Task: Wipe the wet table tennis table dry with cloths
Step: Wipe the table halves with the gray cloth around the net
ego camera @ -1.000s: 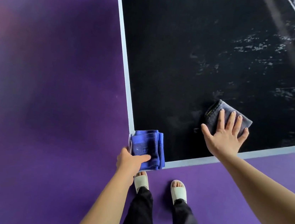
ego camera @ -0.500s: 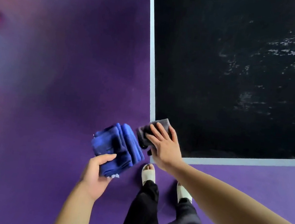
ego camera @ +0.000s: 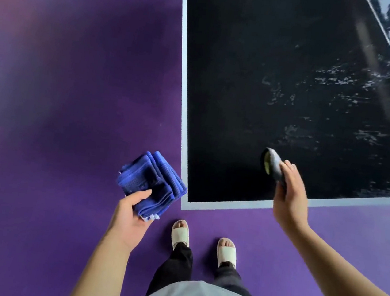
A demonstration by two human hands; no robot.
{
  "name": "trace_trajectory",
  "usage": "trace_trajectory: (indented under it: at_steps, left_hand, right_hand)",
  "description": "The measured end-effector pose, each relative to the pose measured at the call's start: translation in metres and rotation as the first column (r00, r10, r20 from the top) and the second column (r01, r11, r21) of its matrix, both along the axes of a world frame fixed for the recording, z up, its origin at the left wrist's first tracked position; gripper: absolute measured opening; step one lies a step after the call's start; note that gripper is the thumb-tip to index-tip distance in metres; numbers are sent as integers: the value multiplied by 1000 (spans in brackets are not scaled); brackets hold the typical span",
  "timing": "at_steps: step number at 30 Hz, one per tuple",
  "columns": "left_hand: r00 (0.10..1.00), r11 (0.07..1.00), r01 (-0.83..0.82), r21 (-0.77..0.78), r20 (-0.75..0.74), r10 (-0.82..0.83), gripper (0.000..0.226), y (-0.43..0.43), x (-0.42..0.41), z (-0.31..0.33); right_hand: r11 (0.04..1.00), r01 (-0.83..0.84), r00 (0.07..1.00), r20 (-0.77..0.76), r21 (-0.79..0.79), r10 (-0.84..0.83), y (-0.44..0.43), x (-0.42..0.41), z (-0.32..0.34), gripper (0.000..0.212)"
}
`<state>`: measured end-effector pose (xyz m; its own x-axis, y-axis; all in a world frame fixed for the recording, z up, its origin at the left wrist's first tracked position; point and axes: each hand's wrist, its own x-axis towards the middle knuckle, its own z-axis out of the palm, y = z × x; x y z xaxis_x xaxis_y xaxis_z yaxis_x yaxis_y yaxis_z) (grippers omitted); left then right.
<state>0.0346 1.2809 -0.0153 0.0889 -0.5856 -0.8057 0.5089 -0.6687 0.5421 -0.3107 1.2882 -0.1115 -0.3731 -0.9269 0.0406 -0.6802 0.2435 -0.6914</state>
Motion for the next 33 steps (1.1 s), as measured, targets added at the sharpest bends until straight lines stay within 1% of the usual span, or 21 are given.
trace_trajectory:
  at_steps: [1,2,4,5,7,8,9,11,13,15,16,17,18,19,21,23,24,26,29,31,33]
  left_hand:
    - [1000,1000,17,13,0,-17,33,1,-5,-1]
    - [999,999,34,21,1,-34,33,1,-8,-2]
    - [999,998,46,33,4,-46,37,0,-12,-3]
    - [999,999,40,35,6,-40,39,-1,-13,-5]
    - [999,999,22,31,24,-22,40,-2,-14,-5]
    - [999,1000,11,26,30,-12,37,-3,-13,-4]
    - [1000,1000,0,22,30,0,35,-3,-12,-4]
    - [999,1000,-18,6,34,18,27,-4,-10,-3]
    - [999,999,-30,-21,42,31,24,-7,-9,2]
    - [998,997,-40,-67,48,43,26,-10,-5,5]
    - [998,995,-45,-88,49,49,27,-12,-2,6]
    - [997,993,-55,-105,44,60,29,-14,2,8]
    - [997,991,-68,-119,29,72,32,-16,6,10]
    - [996,987,-84,-134,11,87,35,-18,9,12]
    - [995,982,-103,-158,-13,102,39,-25,11,14]
    - [999,987,-54,-153,-5,53,27,-31,5,13]
    - [1000,991,-21,-133,4,21,20,-34,-2,12]
    - [1000,996,11,-84,8,-10,20,-38,-16,0]
    - [996,998,53,-44,-66,-55,15,-46,-41,-18]
    - [988,994,113,-4,-103,-112,14,-54,-55,-30]
    - [971,975,221,32,-96,-217,20,-63,-67,-42]
  right_hand:
    - [998,64,995,-84,23,-62,3,-32,-7,44]
    - [990,116,984,-146,83,-103,6,-57,-13,47]
    - [940,216,970,-170,265,-175,14,-75,-25,56]
    - [920,245,967,-151,307,-207,19,-68,-32,59]
    - [925,259,966,-69,280,-250,28,-29,-42,59]
    - [939,230,971,-1,256,-238,32,0,-45,58]
    - [956,164,979,77,242,-187,36,35,-48,56]
    - [971,-59,978,208,230,10,41,106,-50,52]
    - [922,-314,923,300,228,240,40,165,-46,47]
    - [815,-530,807,433,234,401,31,199,-28,41]
    - [753,-609,738,528,252,420,25,207,-16,39]
    - [709,-656,667,639,259,384,19,210,-6,36]
    - [706,-669,594,739,232,319,16,210,3,33]
    - [738,-643,537,808,204,244,14,206,10,30]
    - [835,-512,465,882,200,74,13,182,22,27]
    - [904,-341,378,918,256,-118,19,145,25,25]
    - [918,-260,336,919,300,-205,24,123,26,25]
    - [921,-88,290,894,380,-342,36,81,26,26]
    - [866,174,262,825,469,-500,55,39,33,24]
    - [826,296,228,805,479,-548,67,27,45,25]
    - [791,378,141,815,480,-562,76,23,58,29]
